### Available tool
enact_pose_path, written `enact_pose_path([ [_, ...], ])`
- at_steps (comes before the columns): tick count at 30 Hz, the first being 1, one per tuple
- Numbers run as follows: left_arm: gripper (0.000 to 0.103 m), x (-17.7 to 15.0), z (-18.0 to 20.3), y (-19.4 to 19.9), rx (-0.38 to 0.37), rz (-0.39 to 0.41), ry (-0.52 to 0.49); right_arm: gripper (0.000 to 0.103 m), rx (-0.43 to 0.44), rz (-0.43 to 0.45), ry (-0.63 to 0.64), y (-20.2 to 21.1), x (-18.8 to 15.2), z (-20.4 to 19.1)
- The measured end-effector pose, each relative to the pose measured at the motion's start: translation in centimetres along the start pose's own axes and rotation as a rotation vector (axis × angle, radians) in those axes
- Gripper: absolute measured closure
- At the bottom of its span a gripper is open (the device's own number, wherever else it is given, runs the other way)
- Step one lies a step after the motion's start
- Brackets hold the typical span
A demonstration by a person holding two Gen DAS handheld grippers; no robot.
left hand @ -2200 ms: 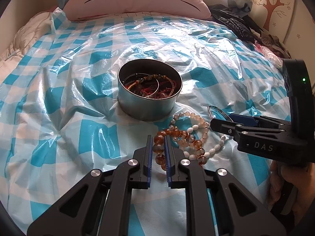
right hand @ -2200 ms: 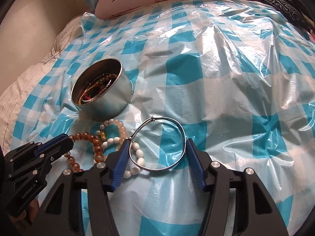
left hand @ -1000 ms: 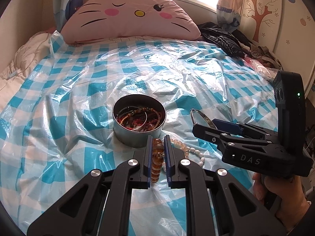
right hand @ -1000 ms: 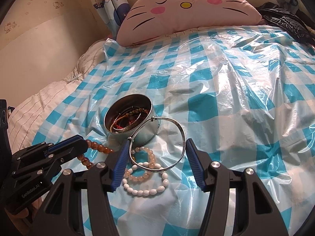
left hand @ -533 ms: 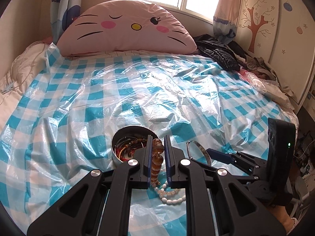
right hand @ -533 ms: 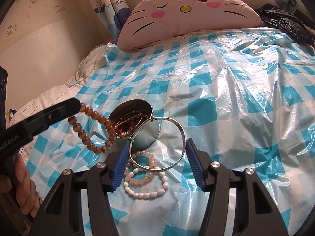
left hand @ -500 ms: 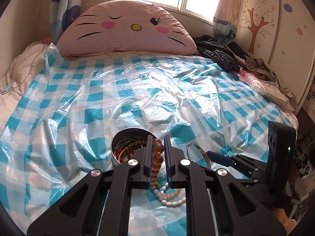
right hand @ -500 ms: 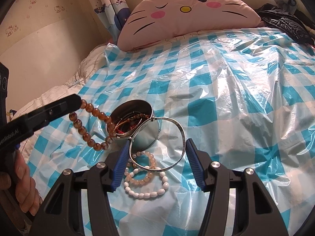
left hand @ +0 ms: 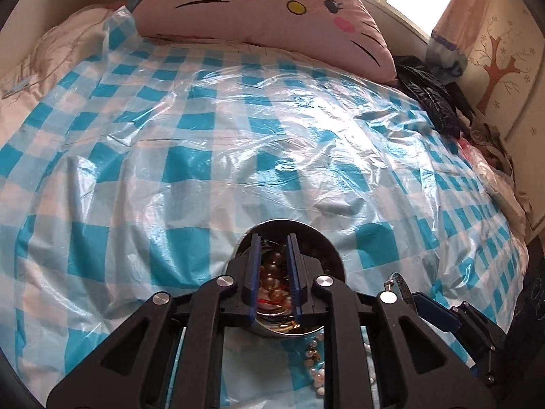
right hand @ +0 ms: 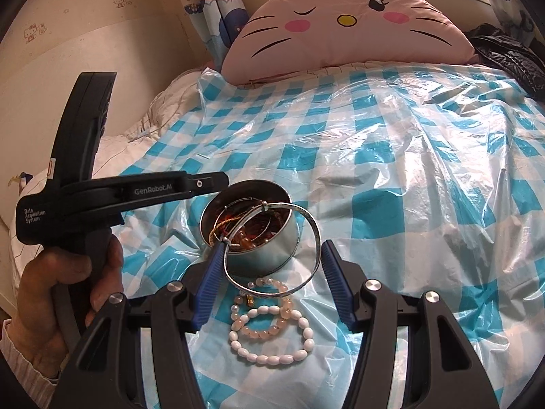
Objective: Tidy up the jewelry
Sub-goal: 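Open both tools over the tin to drop the bracelets in, then grasp the small pearl bracelet with the left tool while the right tool grasps the white bead bracelet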
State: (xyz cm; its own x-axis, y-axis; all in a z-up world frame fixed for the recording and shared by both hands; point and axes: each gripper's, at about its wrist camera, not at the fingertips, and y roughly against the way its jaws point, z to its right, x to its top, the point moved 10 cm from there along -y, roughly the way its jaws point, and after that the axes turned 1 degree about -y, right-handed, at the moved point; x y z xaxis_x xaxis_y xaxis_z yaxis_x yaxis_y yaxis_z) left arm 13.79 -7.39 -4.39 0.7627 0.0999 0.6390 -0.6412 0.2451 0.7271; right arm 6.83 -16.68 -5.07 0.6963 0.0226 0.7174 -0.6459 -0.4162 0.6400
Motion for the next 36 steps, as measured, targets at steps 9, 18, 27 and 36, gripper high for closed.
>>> enact_pose_path([
  [9, 0.057, -1.8, -5.9, 1.5, 0.049, 0.036, 0.098, 0.046, -0.009, -0.031, 0.135, -4.2, 3.4, -2.6],
  [18, 0.059, -7.4, -18.0, 0.6, 0.037, -0.022, 0.244, 0.035, -0.019, -0.069, 0.156, -4.0, 2.9, -2.3],
  [27, 0.057, -6.7, -10.0, 3.9, 0.006, -0.023, -0.012, 0.039, -0.026, -0.240, 0.063, -0.6, -5.5, 2.2],
  [36, 0.054, -9.6, 3.7, 2.0, -0.078, -0.140, -0.306, 0.047, -0.062, -0.243, 0.029, -0.2, -6.1, 3.4],
])
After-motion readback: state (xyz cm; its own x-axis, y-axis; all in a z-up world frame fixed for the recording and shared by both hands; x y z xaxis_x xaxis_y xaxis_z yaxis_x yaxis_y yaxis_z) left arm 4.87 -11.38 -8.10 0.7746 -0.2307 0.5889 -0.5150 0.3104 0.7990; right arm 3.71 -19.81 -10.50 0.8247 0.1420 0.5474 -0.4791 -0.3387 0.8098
